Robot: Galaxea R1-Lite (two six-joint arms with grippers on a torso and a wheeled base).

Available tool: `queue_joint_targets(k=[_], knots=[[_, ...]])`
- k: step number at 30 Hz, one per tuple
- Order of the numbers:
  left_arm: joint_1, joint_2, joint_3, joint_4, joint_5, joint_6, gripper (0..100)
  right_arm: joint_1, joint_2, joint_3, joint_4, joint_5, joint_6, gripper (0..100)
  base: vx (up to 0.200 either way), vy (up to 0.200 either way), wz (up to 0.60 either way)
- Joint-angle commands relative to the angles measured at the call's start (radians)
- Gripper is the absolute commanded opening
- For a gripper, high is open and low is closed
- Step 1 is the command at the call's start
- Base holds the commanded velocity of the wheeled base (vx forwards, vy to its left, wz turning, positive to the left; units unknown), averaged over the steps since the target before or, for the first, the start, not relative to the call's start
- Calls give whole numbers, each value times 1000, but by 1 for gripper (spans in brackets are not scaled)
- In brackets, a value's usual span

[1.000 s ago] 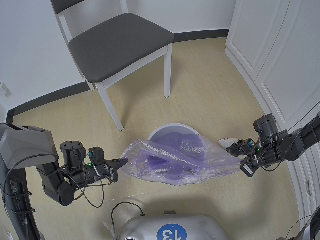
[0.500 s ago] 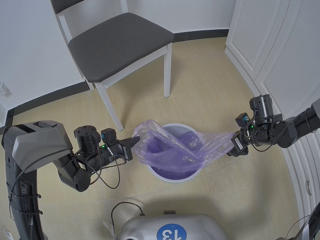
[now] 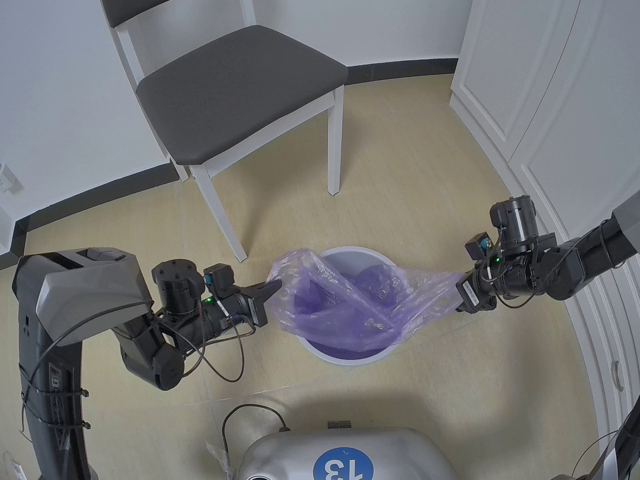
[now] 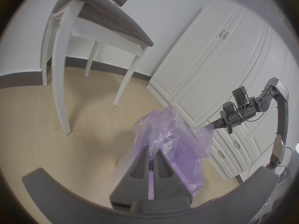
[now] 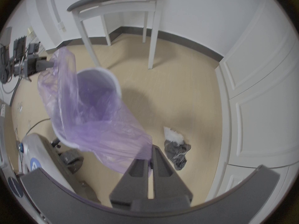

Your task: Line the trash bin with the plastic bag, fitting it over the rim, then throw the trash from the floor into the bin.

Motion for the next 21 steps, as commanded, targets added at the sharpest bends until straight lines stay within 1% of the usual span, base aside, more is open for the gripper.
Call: queue_joint_targets(k=[1, 2, 4, 6, 7, 9, 11, 18, 21], knots=[[51, -109, 166, 6, -4, 16, 0, 10, -80, 103, 48, 0, -88, 0, 0, 0, 0], [51, -109, 166, 6, -4, 16, 0, 10, -80, 103, 48, 0, -88, 0, 0, 0, 0], [77, -149, 172, 91, -4, 33, 0, 4, -110, 95, 134, 0, -108, 0, 0, 0, 0], [86, -178, 172, 150, -4, 39, 0, 3, -124, 84, 177, 0, -111, 0, 0, 0, 0], [89, -203, 173, 203, -4, 47, 0, 3, -133, 80, 203, 0, -112, 0, 0, 0, 0], [89, -232, 178, 278, -4, 64, 0, 3, -139, 81, 223, 0, -112, 0, 0, 0, 0], [91, -250, 178, 322, -2, 78, 0, 1, -143, 84, 229, -1, -112, 0, 0, 0, 0], [96, -246, 184, 341, -5, 82, 0, -11, -136, 101, 234, -1, -116, 0, 0, 0, 0], [108, -247, 170, 351, -7, 82, 0, -46, -139, 80, 246, -1, -143, 0, 0, 0, 0]])
